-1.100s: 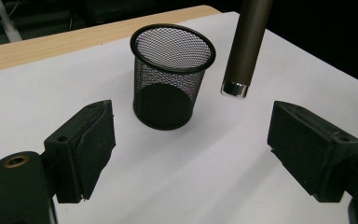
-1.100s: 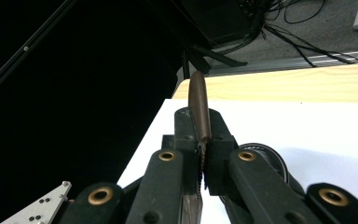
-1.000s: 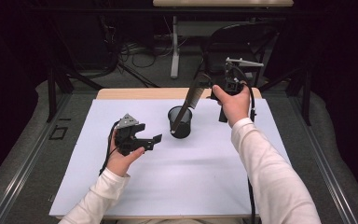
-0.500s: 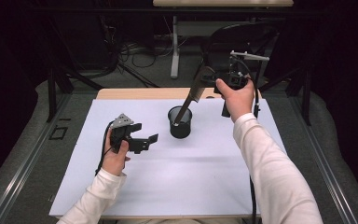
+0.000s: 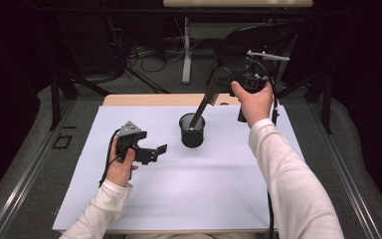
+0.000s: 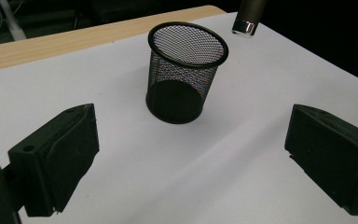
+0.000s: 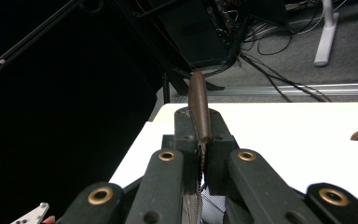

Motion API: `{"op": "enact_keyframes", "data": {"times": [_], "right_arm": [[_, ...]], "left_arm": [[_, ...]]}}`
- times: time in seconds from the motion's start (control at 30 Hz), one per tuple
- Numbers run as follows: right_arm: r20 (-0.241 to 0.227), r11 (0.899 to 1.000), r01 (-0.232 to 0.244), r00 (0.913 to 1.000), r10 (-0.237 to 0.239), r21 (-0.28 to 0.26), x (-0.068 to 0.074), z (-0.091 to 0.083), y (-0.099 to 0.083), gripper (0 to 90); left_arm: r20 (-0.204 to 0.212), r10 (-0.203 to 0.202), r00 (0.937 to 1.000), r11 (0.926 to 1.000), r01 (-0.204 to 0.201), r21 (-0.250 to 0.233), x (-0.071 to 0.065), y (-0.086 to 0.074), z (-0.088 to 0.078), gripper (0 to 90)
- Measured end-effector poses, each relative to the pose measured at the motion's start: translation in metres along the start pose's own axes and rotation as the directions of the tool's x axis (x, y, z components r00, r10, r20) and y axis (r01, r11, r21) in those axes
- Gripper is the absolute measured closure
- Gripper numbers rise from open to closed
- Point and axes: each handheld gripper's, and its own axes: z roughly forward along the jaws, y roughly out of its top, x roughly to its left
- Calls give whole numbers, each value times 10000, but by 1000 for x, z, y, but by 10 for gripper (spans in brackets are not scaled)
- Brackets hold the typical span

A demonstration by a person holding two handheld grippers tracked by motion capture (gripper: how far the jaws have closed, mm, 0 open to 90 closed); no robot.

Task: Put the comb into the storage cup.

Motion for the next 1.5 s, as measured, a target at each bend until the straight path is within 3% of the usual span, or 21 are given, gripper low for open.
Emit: {"op": "enact_keyframes", "data": {"times": [0.67,1.5], "right_arm": [[872,9968,718,9938,-684,-360,3,12,-2,869],[1372,9961,616,9892,-524,-632,-1,36,-17,868]], "left_arm": [[88,232,9997,9997,-232,59,-3,0,2,4],[120,244,9996,9996,-246,126,-3,-1,4,5]]}}
